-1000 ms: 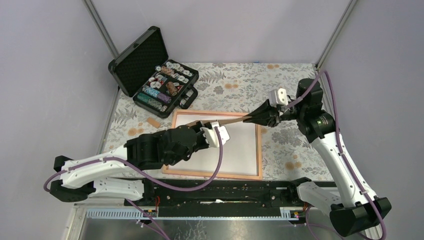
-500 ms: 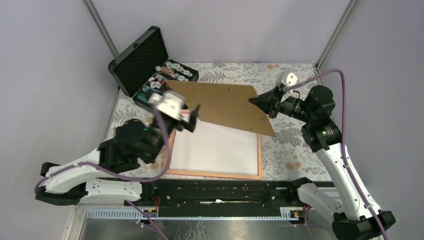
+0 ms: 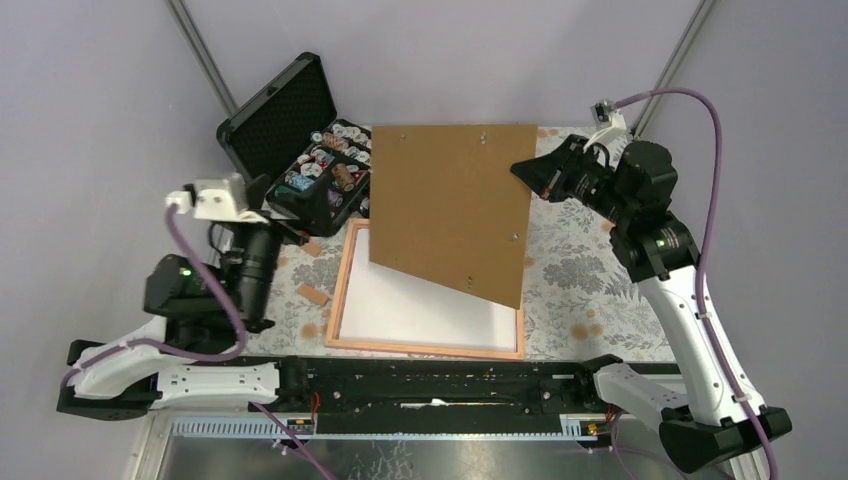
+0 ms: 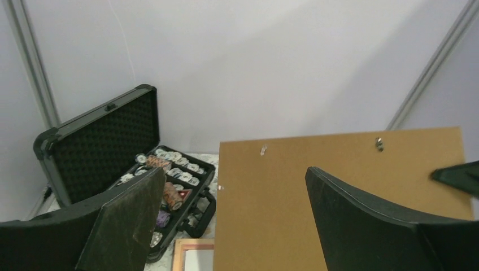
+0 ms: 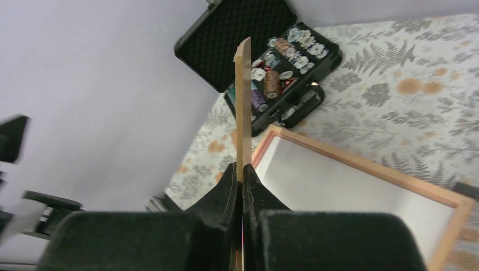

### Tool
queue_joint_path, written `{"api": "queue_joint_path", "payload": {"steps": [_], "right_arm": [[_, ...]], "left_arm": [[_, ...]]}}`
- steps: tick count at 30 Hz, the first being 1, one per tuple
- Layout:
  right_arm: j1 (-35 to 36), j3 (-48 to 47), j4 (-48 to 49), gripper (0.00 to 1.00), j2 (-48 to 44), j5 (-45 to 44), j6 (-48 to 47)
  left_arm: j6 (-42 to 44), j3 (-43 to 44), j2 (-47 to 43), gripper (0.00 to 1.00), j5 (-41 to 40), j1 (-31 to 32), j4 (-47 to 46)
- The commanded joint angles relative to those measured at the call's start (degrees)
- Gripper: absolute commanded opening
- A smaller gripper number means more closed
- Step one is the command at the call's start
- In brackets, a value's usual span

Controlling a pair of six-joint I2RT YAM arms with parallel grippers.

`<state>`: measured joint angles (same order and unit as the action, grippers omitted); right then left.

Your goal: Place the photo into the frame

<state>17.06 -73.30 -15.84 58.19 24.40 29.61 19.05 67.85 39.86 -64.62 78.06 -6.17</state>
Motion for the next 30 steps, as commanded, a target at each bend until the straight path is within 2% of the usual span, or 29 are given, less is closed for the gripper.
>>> {"api": "queue_joint_path", "payload": {"steps": [1, 4, 6, 12, 15, 18, 20, 23, 30], "right_arm": [[-2.5, -2.2, 6.0, 0.00, 2.4, 3.7, 14.2], [-9.7, 3.9, 18.8, 0.00, 4.1, 15.7, 27.3], [-12.6, 6.6, 23.0, 0.00, 5.3, 20.4, 31.5], [-13.8, 15.2, 27.0, 0.00, 6.1, 23.6, 34.5], [-14.0, 19.9, 31.0, 0.00, 6.8, 25.4, 36.2], [-14.4, 24.0, 33.9, 0.00, 8.1, 27.1, 36.6], [-14.7, 26.5, 36.9, 0.00, 9.2, 29.1, 37.6], [-14.9, 30.1, 41.7, 0.00, 10.3, 31.1, 40.0], [-14.9, 32.2, 41.9, 0.00, 13.1, 32.6, 36.5]], "left_arm": [[3.2, -2.5, 4.2, 0.98, -5.6, 0.1, -4.0], [4.1, -2.9, 7.2, 0.98, -5.6, 0.1, -5.2], [4.4, -2.3, 8.7, 0.98, -4.5, 0.1, -5.4], [4.3, -0.9, 12.9, 0.99, -2.8, -0.1, -4.0], [-0.8, 1.9, 15.5, 0.99, -1.6, -1.7, 3.6], [-14.2, 7.5, 17.7, 0.99, 10.5, -11.0, 19.8], [-20.5, 9.5, 18.6, 0.99, 20.8, -19.6, 25.8], [-24.1, 9.6, 19.2, 0.99, 29.3, -27.9, 28.5], [-25.3, 6.9, 22.0, 0.99, 35.7, -35.6, 28.9]]}}
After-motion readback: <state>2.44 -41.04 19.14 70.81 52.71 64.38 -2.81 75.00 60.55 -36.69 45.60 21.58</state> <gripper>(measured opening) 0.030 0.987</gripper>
